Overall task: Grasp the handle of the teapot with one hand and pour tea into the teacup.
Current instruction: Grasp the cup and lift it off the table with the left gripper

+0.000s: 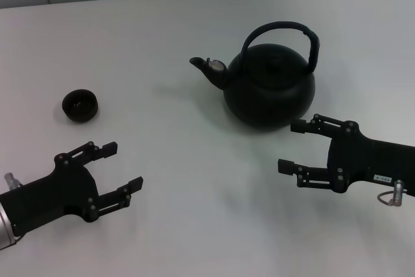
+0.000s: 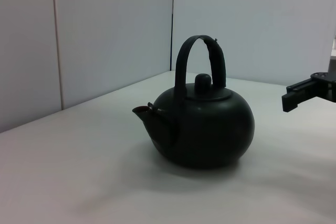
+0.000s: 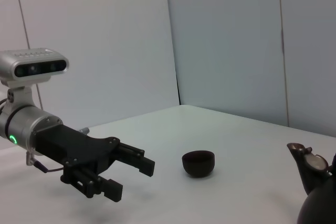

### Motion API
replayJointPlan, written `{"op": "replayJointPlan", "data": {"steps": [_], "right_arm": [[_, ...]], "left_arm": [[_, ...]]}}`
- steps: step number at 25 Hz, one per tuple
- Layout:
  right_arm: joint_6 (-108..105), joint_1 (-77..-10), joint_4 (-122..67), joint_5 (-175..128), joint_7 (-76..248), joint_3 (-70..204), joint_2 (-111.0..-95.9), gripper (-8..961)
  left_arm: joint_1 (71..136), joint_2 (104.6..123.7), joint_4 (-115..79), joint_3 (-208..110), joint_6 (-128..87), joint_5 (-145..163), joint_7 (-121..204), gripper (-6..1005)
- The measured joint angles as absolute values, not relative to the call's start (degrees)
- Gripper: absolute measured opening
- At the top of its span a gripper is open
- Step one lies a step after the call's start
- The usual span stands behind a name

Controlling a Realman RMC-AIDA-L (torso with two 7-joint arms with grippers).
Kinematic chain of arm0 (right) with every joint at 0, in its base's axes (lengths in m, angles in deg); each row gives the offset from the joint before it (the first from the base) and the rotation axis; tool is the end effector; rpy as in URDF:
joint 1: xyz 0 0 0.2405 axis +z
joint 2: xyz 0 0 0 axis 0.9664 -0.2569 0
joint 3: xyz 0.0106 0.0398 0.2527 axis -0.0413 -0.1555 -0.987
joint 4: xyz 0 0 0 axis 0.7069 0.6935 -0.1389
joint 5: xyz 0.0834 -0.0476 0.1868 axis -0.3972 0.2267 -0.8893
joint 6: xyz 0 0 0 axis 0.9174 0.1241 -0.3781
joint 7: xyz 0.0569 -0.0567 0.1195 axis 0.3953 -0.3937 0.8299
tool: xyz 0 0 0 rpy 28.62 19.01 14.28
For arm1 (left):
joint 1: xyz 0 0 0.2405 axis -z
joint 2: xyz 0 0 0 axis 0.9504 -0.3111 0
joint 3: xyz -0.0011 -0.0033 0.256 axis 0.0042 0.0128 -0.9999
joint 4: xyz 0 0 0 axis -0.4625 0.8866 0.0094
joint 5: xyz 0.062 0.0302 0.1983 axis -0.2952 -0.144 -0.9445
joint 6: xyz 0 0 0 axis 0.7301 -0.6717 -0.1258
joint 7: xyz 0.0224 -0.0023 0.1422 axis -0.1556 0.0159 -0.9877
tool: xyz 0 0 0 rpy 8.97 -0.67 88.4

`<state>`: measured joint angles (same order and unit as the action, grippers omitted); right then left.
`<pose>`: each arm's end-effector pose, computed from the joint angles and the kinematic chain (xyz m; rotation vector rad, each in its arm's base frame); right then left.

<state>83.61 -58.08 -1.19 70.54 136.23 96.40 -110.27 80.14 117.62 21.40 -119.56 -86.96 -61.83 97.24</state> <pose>0.3186 0.2487 -0.0124 -2.5863 0.4387 0.8022 -0.3047 0.2523 -0.0422 -2.6205 -0.3859 -0.6326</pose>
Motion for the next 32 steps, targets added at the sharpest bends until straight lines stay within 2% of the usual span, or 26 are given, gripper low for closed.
{"op": "replayJointPlan", "data": {"steps": [19,25,26,27,32], "right_arm": [[83.6,-58.2,-1.2,70.5,135.7,96.4,-110.27,819],[83.6,-58.3,-1.2,70.6,135.6,96.4,-110.27,820],[83.6,-58.3,-1.2,70.5,135.6,96.4,-110.26,820],[83.6,-58.2,-1.2,70.5,135.6,96.4,-110.26,820],[83.9,-58.2,-1.1,70.5,135.6,96.4,-110.27,819]], "left_arm": [[80.4,118.0,21.2,-117.5,-82.7,-59.1,97.0,795],[82.6,117.74,17.1,-116.7,-77.8,-49.2,91.3,795],[87.2,117.54,11.6,-113.4,-76.2,-47.8,89.0,795],[88.9,117.48,9.6,-112.6,-75.3,-47.9,87.9,795],[92.4,117.43,5.7,-112.0,-71.2,-47.9,83.7,794]]}}
